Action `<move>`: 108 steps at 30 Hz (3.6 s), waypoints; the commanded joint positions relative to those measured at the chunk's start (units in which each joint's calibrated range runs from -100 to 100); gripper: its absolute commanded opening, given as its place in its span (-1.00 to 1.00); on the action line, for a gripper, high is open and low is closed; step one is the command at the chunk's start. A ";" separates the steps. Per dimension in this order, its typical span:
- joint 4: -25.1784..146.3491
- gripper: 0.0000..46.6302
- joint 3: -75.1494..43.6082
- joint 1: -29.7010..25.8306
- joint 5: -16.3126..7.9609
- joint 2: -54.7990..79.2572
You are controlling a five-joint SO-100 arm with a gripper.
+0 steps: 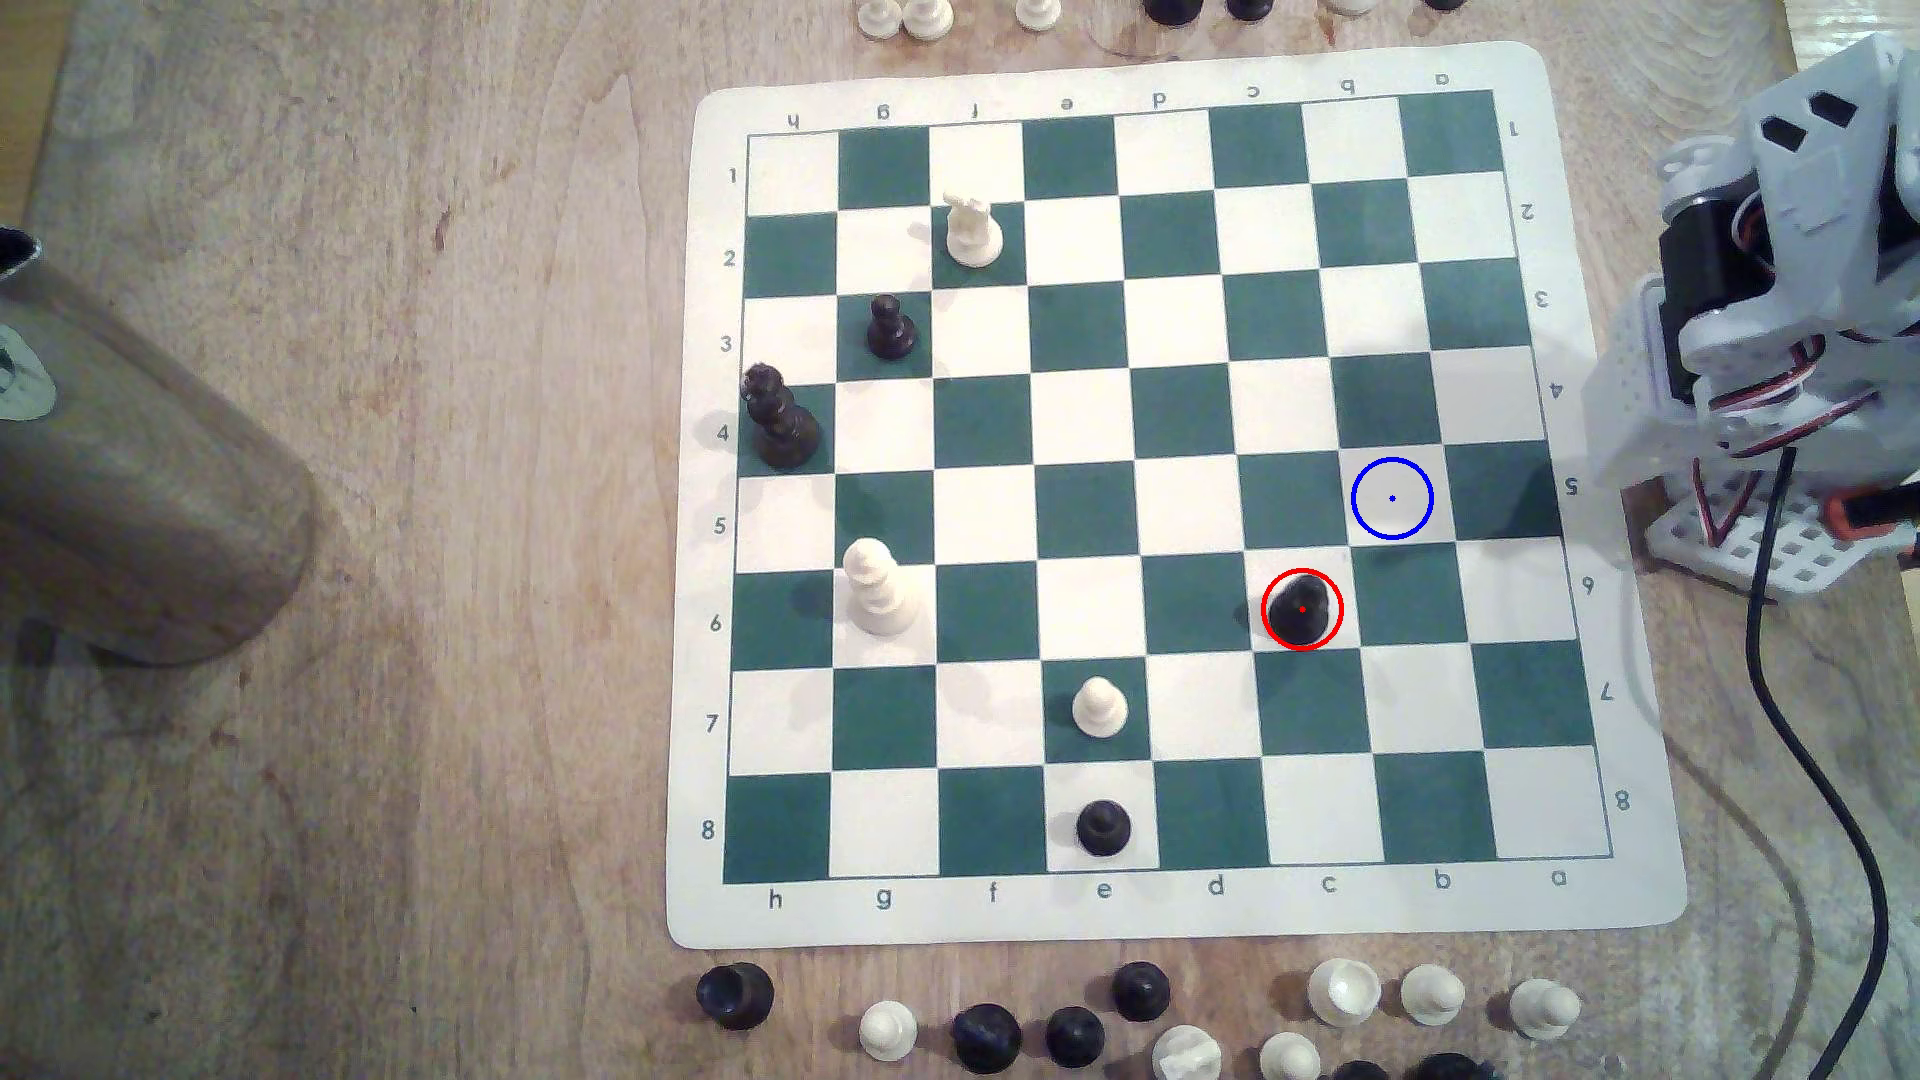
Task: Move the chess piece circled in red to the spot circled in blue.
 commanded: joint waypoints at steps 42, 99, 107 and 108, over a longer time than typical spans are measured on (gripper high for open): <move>171.46 -0.39 -46.97 -11.78 -11.14 12.62; 147.95 -0.41 -27.02 -19.45 -16.02 44.88; 146.97 -0.62 -27.11 -19.06 -15.68 46.32; 146.97 -0.65 -27.11 -19.06 -15.63 46.32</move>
